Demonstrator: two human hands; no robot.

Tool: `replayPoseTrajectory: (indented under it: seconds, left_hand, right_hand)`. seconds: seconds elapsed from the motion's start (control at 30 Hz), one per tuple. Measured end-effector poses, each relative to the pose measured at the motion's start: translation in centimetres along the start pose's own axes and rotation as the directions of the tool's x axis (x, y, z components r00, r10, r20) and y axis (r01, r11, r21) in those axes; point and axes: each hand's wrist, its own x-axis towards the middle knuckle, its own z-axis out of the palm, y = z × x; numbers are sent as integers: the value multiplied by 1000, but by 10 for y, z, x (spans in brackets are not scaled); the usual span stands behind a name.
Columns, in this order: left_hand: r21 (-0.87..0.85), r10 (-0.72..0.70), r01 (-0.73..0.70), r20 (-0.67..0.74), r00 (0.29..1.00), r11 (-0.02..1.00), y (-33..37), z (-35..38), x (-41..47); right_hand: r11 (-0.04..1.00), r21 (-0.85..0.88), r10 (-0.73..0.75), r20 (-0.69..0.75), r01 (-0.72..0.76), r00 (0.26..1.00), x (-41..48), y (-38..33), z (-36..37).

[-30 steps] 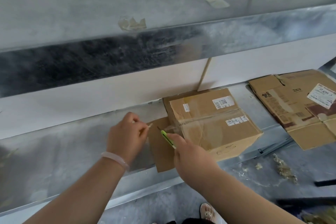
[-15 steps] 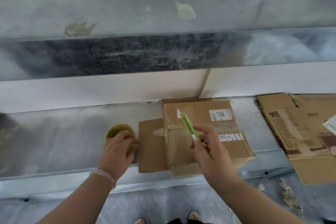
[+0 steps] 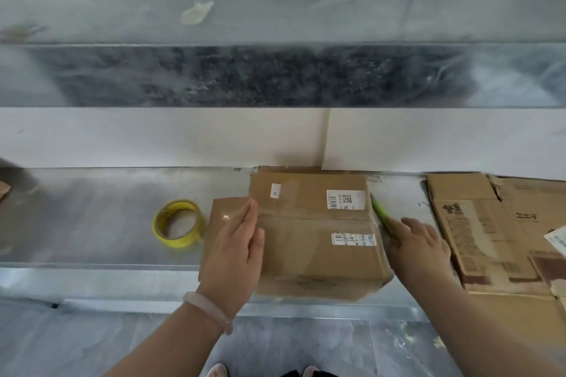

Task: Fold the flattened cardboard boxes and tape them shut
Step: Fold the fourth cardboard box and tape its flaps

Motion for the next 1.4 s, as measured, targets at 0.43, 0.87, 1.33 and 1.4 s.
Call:
replayPoseTrajectory:
  seconds: [0.43,0.87,1.33,1.4]
  left_hand:
    - [-77,-522,533,124,844,843,25,15,28]
    - [-159,-555,588,209,805,793,5,21,48]
    - [-151,-596,616,162,787,773,6,27,51]
    - [-225,-604,629,176,777,744,5,25,50]
  right_hand:
    - [613,765,-9,256,-196,967,-11,-56,-21]
    - [727,660,15,257,-187,966,3,-57,-15]
    - [601,749,18,335,-278,942,5,-57,-20]
    - [570,770,9,343,-287,939,1,-57,-24]
